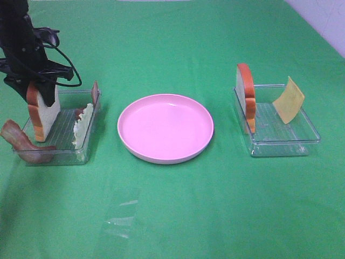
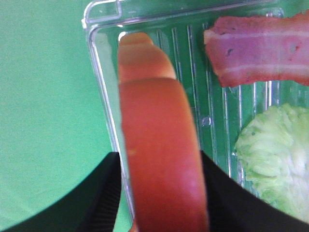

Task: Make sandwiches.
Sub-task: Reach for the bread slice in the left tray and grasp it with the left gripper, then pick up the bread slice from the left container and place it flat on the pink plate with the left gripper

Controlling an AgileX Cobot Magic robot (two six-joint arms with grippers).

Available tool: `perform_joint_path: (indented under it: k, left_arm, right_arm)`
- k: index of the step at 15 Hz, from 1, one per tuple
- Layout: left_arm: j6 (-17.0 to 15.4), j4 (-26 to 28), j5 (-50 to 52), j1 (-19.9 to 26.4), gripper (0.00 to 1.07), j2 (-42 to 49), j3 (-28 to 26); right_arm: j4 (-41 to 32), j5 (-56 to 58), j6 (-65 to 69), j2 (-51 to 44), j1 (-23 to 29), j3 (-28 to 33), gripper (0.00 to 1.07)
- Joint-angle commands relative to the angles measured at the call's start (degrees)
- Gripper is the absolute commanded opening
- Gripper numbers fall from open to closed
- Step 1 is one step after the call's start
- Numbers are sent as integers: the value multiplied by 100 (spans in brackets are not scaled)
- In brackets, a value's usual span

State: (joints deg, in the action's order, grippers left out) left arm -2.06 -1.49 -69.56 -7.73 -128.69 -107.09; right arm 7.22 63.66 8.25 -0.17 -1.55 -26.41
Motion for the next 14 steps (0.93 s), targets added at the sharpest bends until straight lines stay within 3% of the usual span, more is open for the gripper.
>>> perform_joint_path:
  k: [1, 4, 7, 14]
  left_arm:
    - [-11, 74, -584, 0, 40, -11, -11]
    - [0, 74, -584, 0, 37, 0, -11]
    - [0, 74, -590, 0, 2, 6, -11]
    - [-46, 69, -596, 0, 0, 367, -23]
  right_arm:
    - [0, 17, -6, -132, 0, 29, 96]
    - [0, 17, -6, -132, 0, 29, 96]
    - [0, 17, -6, -132, 0, 29, 96]
    - [0, 17, -6, -132, 0, 29, 96]
